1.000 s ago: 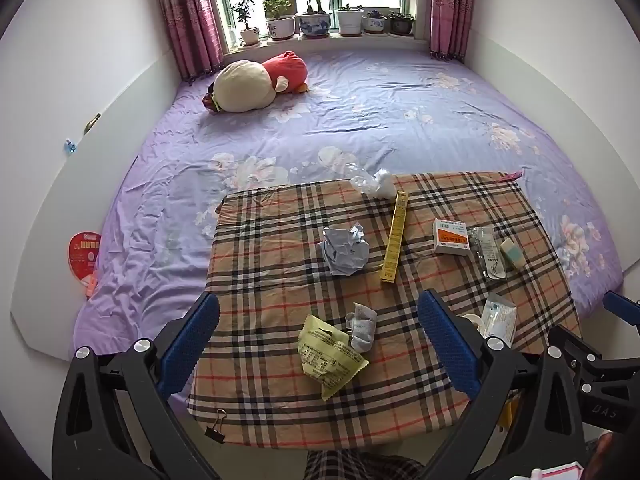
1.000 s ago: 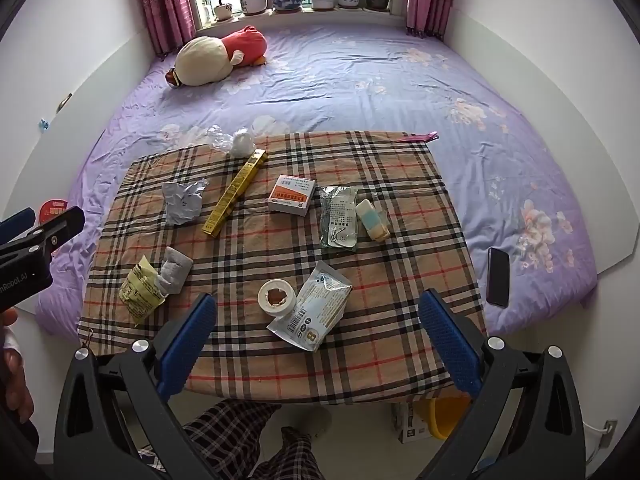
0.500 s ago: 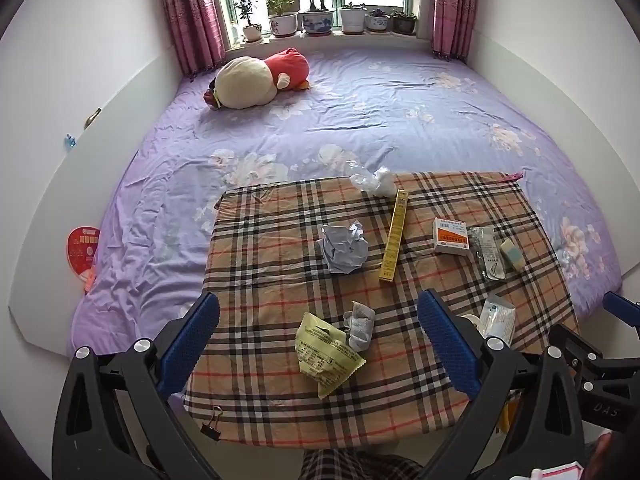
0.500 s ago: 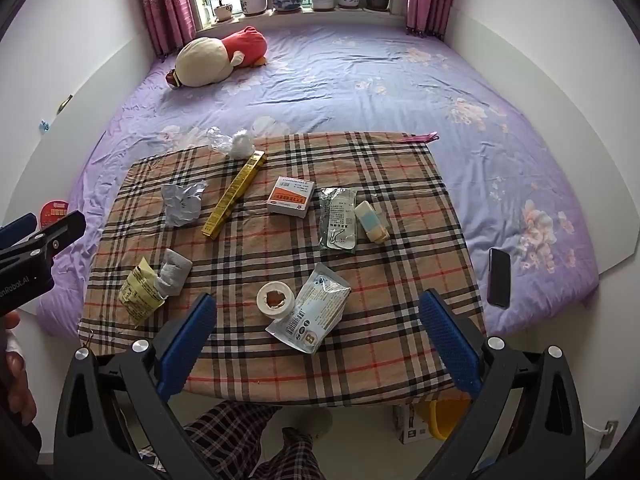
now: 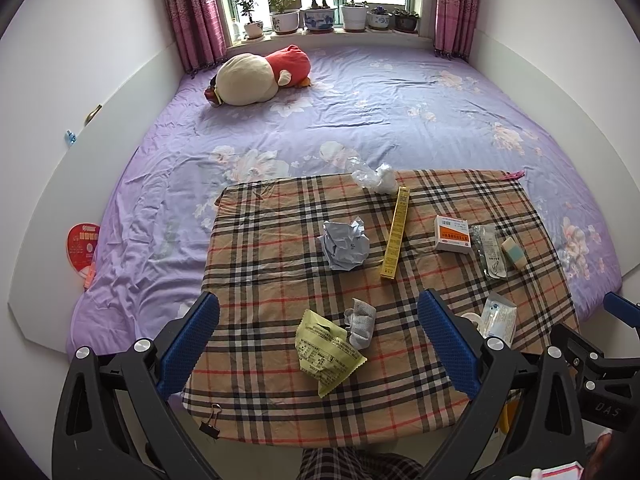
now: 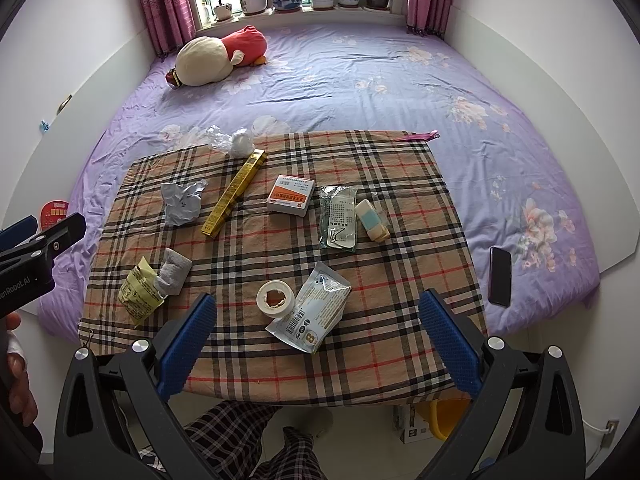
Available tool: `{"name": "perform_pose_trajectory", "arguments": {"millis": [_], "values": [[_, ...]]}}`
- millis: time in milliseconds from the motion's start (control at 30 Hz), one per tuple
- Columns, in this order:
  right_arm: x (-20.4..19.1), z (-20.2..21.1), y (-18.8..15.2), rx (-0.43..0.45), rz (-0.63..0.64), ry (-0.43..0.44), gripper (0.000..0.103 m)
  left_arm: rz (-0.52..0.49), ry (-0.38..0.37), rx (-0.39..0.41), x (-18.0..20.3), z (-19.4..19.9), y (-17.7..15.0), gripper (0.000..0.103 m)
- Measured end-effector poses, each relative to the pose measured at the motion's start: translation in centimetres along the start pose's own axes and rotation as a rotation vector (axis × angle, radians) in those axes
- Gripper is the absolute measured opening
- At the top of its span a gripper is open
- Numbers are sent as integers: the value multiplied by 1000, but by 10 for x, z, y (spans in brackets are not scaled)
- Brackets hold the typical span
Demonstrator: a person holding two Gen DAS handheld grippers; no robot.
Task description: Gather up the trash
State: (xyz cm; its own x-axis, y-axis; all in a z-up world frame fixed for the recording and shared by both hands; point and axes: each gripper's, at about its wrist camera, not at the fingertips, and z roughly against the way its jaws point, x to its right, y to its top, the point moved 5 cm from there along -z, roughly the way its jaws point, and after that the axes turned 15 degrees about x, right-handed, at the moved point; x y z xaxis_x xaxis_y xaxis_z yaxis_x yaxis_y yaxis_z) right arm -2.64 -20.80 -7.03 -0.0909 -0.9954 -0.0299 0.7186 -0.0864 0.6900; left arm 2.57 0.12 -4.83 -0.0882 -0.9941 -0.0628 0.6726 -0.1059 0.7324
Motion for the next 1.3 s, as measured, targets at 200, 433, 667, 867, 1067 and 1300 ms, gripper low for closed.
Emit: {"name": "perform_pose_trajectory", "arguments": {"millis": [200,433,667,867,1067,1300], "values": [[0,0,0,-1,-1,1,100,-1,-2,-1,1,0,-1,99],[-1,0,0,-1,-1,0,100,-1,-3,-3,1,0,-1,99],[-2,0,-1,-1,-1,1,100,0,-2,-3,1,0,-1,99],[-2,1,-1,-2,-1,1,100,-2,-2,-3,1,0,-1,99],[-2,0,-1,-2,-2,2,100,-1,-3,-4,1,0,-2,99],[-3,0,-1,-2,-1,1,100,0,-4,-4,1,0,-1,99]]}}
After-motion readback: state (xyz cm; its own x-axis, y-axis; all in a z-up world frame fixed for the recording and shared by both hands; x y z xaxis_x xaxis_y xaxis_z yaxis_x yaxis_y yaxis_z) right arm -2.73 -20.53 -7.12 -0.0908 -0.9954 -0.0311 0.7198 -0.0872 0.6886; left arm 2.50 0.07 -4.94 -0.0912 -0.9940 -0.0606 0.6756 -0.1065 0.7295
